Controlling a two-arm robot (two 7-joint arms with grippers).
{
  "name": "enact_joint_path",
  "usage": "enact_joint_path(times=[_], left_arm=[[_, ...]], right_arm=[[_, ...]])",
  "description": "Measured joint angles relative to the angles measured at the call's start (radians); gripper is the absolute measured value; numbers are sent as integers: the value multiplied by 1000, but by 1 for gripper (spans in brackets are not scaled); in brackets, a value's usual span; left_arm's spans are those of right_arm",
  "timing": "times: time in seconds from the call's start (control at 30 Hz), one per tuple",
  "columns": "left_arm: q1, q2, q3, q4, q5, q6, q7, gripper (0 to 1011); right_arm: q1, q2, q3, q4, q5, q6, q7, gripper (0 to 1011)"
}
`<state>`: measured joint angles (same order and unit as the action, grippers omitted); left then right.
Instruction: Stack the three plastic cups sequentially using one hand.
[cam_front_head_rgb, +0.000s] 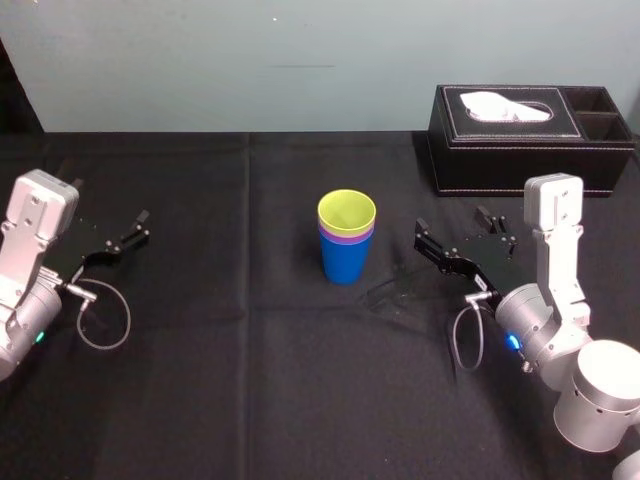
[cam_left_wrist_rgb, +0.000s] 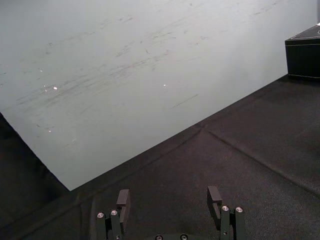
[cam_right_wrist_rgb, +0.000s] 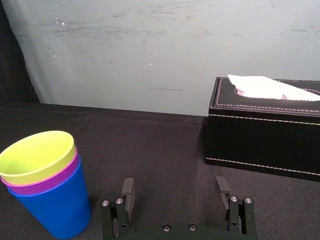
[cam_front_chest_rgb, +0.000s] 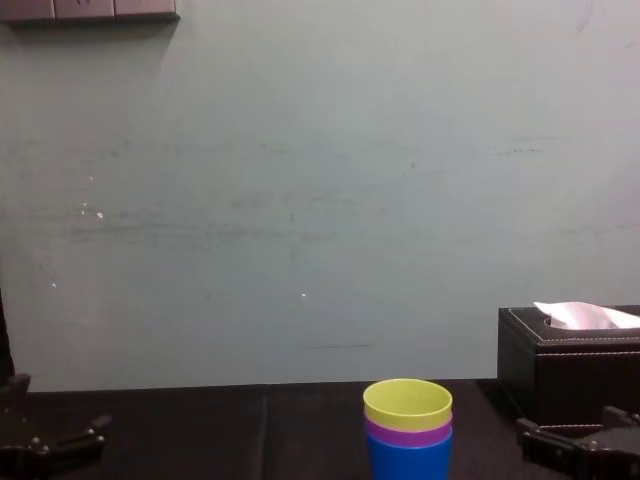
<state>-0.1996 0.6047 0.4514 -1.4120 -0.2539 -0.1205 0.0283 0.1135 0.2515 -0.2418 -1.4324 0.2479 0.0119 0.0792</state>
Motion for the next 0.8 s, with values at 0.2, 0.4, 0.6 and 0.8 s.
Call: enact_joint_path(times=[0.2,0.4,0.6,0.8], left_arm=[[0,0,0,0,0,0,0,1012],[0,0,0,0,0,0,0,1011],[0,0,0,0,0,0,0,1011],[0,0,0,0,0,0,0,1011]], right_arm=[[0,0,0,0,0,0,0,1003],[0,0,0,0,0,0,0,1002],[0,0,0,0,0,0,0,1003],[0,0,0,0,0,0,0,1003]])
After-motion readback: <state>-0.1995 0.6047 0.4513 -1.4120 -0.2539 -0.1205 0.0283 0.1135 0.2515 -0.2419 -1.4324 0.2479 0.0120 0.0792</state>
